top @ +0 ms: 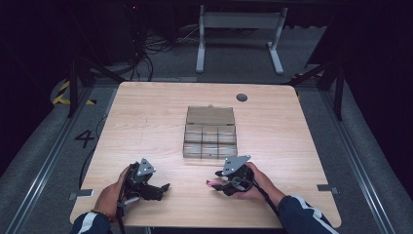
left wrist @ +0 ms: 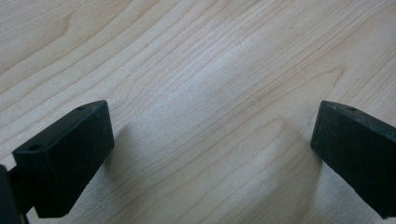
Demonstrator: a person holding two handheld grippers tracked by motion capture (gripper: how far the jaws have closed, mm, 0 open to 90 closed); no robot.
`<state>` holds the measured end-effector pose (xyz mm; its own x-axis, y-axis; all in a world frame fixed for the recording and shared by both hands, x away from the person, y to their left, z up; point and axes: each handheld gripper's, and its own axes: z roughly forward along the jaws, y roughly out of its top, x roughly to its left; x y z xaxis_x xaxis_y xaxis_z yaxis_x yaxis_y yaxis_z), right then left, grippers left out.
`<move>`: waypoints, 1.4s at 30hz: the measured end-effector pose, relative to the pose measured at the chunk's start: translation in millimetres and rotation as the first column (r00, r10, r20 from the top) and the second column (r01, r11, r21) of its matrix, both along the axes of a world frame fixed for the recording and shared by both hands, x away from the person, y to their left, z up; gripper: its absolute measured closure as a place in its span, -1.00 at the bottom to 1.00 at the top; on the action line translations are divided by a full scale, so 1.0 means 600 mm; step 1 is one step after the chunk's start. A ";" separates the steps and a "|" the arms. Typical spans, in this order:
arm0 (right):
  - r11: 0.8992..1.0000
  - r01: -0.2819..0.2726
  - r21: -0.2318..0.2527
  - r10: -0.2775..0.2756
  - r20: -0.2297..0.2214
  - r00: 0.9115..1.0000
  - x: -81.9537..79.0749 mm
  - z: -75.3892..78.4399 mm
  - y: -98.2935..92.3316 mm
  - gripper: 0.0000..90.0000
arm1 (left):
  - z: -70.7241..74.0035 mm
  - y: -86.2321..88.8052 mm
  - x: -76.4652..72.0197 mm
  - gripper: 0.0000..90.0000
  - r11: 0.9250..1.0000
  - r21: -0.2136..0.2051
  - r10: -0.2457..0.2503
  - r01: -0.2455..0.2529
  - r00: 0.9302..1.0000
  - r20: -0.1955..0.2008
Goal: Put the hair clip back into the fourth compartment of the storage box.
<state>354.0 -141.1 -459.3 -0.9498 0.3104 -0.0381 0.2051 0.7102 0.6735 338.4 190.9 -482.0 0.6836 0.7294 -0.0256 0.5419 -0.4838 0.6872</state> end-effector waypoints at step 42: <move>0.999 -0.010 0.042 0.009 0.017 1.000 -0.013 0.025 -0.041 0.88 | 0.000 0.000 0.000 -1.00 1.000 -0.001 0.000 0.000 1.000 -0.001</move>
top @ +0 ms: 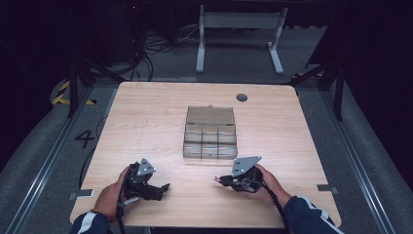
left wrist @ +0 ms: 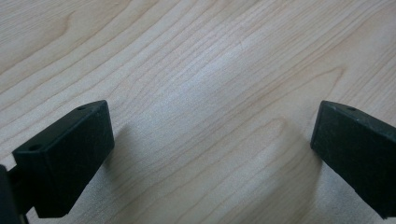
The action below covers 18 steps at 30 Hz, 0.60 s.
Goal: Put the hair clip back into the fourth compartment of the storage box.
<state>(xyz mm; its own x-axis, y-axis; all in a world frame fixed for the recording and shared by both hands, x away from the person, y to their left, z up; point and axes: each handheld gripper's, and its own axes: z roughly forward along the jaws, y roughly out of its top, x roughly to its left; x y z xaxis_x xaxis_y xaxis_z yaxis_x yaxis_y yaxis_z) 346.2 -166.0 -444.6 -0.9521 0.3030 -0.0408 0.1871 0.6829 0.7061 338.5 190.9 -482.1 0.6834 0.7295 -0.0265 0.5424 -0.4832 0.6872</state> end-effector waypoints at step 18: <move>0.994 0.089 0.063 -0.092 0.045 0.995 0.009 0.035 -0.054 0.88 | 0.000 0.000 0.000 -1.00 1.000 0.000 0.000 0.000 1.000 0.000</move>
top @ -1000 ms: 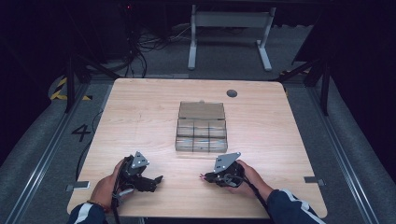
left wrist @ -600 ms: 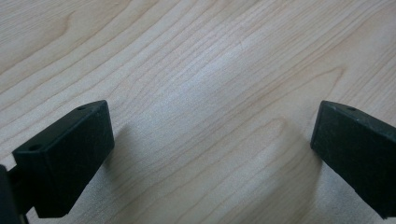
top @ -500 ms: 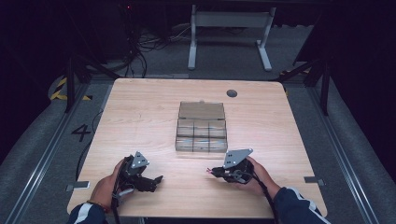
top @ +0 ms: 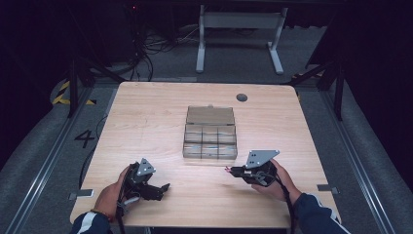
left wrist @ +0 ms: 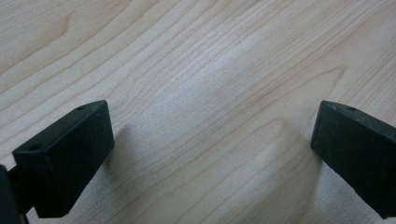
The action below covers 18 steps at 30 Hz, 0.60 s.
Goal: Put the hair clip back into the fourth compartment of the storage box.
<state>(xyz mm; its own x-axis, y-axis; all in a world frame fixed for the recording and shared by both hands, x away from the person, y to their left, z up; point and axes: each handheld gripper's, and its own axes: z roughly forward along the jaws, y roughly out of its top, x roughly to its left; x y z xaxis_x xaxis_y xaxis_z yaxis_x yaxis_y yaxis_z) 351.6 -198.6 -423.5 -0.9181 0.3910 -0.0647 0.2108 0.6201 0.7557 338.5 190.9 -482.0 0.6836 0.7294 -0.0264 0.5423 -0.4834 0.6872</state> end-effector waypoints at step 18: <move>0.999 0.024 0.030 -0.025 0.039 0.999 0.026 0.035 0.008 0.88 | 0.000 0.000 0.000 -1.00 1.000 0.000 0.000 0.000 1.000 0.000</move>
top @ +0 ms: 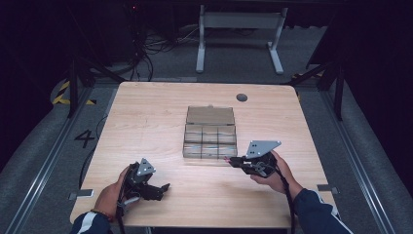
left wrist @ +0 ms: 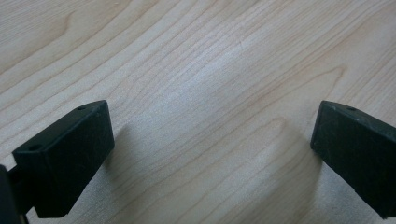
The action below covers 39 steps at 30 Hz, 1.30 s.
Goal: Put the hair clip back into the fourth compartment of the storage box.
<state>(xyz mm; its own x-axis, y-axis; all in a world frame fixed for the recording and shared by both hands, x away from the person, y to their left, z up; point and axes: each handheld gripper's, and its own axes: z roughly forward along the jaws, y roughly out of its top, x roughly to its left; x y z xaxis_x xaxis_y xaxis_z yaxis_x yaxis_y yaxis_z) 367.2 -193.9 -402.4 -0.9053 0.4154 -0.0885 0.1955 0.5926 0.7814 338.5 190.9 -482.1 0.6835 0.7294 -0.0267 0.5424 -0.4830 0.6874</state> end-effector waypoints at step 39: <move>1.000 -0.012 0.011 0.012 0.012 1.000 0.085 0.031 0.109 0.88 | 0.000 0.000 0.000 -1.00 1.000 0.001 0.000 0.000 1.000 0.000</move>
